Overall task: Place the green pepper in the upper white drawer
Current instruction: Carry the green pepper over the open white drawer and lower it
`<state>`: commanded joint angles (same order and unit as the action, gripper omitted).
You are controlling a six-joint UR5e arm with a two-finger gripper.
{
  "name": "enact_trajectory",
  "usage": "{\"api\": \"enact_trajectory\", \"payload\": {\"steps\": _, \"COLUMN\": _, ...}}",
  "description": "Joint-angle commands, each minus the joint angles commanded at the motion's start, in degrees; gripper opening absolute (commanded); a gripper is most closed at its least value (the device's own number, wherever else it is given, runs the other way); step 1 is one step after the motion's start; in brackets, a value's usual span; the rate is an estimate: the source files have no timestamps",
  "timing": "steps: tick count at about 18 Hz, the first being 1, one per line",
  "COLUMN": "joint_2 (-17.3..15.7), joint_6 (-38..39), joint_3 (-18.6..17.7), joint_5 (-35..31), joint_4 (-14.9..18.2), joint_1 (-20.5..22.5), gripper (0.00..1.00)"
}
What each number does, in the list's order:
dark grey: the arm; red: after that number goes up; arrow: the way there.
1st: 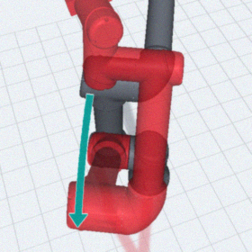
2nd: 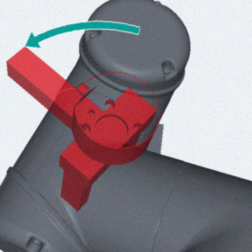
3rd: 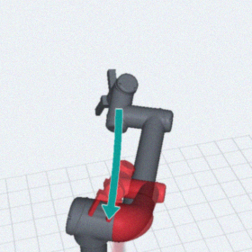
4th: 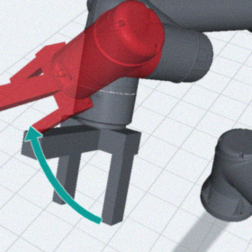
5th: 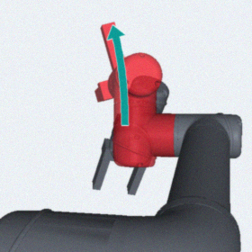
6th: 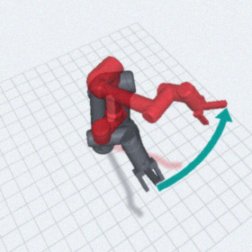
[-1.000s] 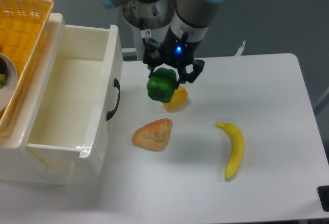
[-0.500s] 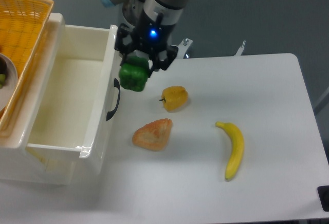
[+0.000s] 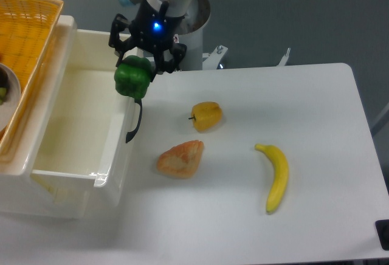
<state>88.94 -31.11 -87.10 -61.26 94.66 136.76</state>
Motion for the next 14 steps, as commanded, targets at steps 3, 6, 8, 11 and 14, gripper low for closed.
{"api": "enact_trajectory", "payload": {"steps": 3, "joint_2": 0.0, "joint_6": 0.1, "joint_3": -0.8, "joint_5": -0.2, "joint_4": 0.0, "joint_1": -1.8, "gripper": 0.57}}
{"api": "enact_trajectory", "payload": {"steps": 6, "joint_2": 0.2, "joint_6": 0.1, "joint_3": -1.1, "joint_5": -0.4, "joint_4": 0.1, "joint_1": -2.2, "gripper": 0.57}}
{"api": "enact_trajectory", "payload": {"steps": 8, "joint_2": 0.4, "joint_6": 0.1, "joint_3": -1.1, "joint_5": -0.4, "joint_4": 0.2, "joint_1": -3.0, "gripper": 0.57}}
{"api": "enact_trajectory", "payload": {"steps": 11, "joint_2": 0.4, "joint_6": 0.1, "joint_3": -1.2, "joint_5": -0.4, "joint_4": 0.3, "joint_1": -3.4, "gripper": 0.57}}
{"api": "enact_trajectory", "payload": {"steps": 14, "joint_2": 0.3, "joint_6": 0.1, "joint_3": -2.7, "joint_5": -0.6, "joint_4": 0.0, "joint_1": -3.5, "gripper": 0.57}}
